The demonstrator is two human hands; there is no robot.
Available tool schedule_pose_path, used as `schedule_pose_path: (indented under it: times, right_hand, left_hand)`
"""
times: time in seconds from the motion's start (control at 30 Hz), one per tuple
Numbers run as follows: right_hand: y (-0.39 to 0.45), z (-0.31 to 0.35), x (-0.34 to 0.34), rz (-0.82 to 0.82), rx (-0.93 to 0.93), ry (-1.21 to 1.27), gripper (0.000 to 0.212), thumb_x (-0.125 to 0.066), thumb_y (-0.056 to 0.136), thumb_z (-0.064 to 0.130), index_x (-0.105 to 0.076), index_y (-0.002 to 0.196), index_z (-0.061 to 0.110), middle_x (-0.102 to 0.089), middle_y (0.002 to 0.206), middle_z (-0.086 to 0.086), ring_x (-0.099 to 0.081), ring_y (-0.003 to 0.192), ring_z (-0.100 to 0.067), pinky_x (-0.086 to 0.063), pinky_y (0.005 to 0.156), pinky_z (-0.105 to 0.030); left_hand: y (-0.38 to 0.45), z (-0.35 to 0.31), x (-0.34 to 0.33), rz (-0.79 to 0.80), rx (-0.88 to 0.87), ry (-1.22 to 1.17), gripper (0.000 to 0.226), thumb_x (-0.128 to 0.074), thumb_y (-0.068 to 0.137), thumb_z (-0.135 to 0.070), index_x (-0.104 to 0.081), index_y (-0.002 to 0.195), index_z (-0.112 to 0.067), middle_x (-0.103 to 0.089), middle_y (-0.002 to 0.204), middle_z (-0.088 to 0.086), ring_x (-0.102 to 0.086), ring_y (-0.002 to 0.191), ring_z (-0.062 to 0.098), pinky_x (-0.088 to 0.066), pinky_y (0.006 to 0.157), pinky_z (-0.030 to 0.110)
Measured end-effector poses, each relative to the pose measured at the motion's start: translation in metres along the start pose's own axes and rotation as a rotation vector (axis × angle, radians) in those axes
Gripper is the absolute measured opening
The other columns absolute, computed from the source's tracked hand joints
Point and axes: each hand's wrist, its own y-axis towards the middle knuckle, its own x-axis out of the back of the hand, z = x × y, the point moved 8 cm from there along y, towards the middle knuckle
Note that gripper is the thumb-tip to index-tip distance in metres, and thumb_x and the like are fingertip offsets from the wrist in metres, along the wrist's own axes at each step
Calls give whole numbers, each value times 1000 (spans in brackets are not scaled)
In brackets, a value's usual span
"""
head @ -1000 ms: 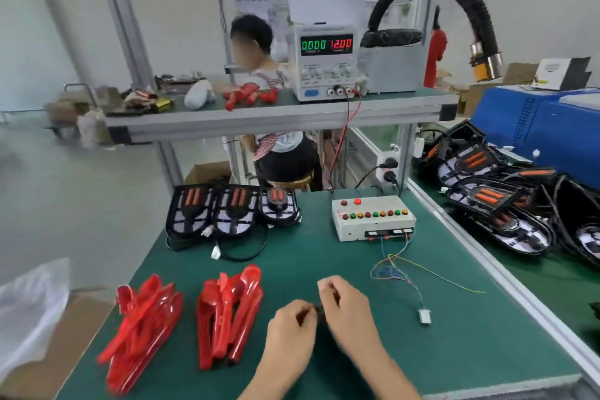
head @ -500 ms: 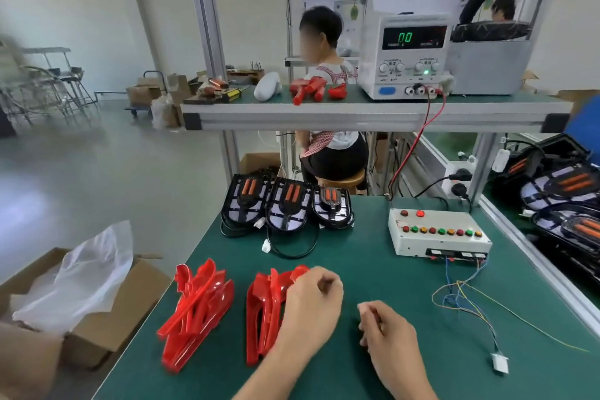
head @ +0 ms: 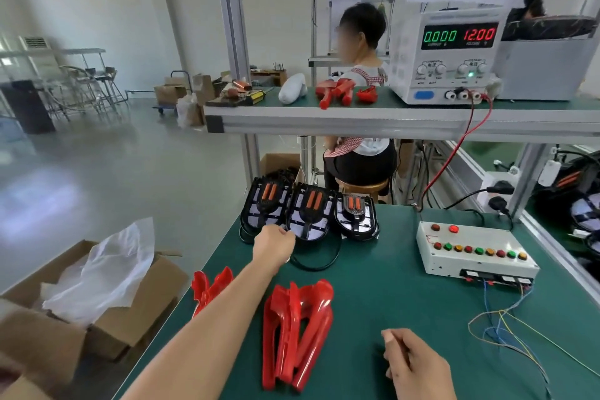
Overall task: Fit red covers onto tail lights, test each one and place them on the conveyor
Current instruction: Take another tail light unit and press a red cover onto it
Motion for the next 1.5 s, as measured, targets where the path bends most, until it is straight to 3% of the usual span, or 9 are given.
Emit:
schedule_pose_path:
  times: [0.1,0.17,0.33,0.43,0.57,0.77,1.0,1.23,1.5]
  right_hand:
    - [1,1,0,-11,9,-15,24,-67,93,19,-70,71,28,-66,58,4,-61,47,-5,-45,57,-7]
    - [1,1,0,-26,19,-24,24,-68,92,18,-70,70,28,-65,57,2,-61,47,-7,-46,56,-9]
    - [2,2,1,-74,35,-27,27,-73,88,13,-70,67,29,-65,54,2,-60,45,-11,-49,54,-15]
    - [3,4,3,-120,68,-42,29,-76,84,7,-71,65,28,-64,53,0,-60,44,-16,-51,54,-24]
    - [4,3,2,-153,70,-49,30,-78,81,4,-72,63,26,-63,53,-5,-60,45,-25,-52,54,-37]
    - [4,0,1,-83,47,-35,27,-74,87,12,-71,66,30,-65,57,0,-61,48,-18,-53,58,-27]
    - [3,-5,0,-44,-24,-15,25,-71,90,18,-71,69,32,-67,61,3,-64,55,-16,-55,65,-26]
    - [0,-2,1,-2,-52,11,24,-68,93,20,-71,71,30,-66,62,-3,-62,51,-10,-49,60,-14]
    - [-3,0,2,26,-90,19,24,-65,94,21,-71,72,27,-66,65,-7,-63,53,-12,-46,59,-10]
  left_hand:
    - [19,9,-15,27,61,-1,18,-57,95,-24,-63,86,-9,-67,91,8,-58,74,24,-40,64,27]
    - [29,15,-23,30,84,16,28,-57,97,-31,-67,105,-6,-70,107,13,-58,79,24,-42,72,28]
    - [44,19,-33,31,94,24,49,-57,98,-45,-64,129,-7,-65,107,8,-55,71,15,-43,74,29]
    - [48,21,-36,34,92,7,51,-57,98,-45,-60,137,-13,-67,113,6,-61,84,21,-48,75,28]
    - [51,21,-43,64,91,5,39,-57,99,-36,-62,130,-12,-63,103,7,-60,86,25,-46,71,27]
    - [52,25,-38,17,131,-28,22,-53,99,-24,-51,81,-12,-61,88,8,-53,66,19,-42,63,28]
    - [44,18,-27,2,131,-55,37,-48,103,-25,-57,124,4,-61,106,15,-54,90,29,-41,75,32]
    - [27,16,-30,97,161,-289,32,-40,106,-28,-59,104,-3,-56,72,8,-55,58,22,-36,53,27]
    - [-4,-3,-19,218,156,-450,31,-40,107,-27,-62,112,-5,-61,77,9,-51,46,14,-34,42,24]
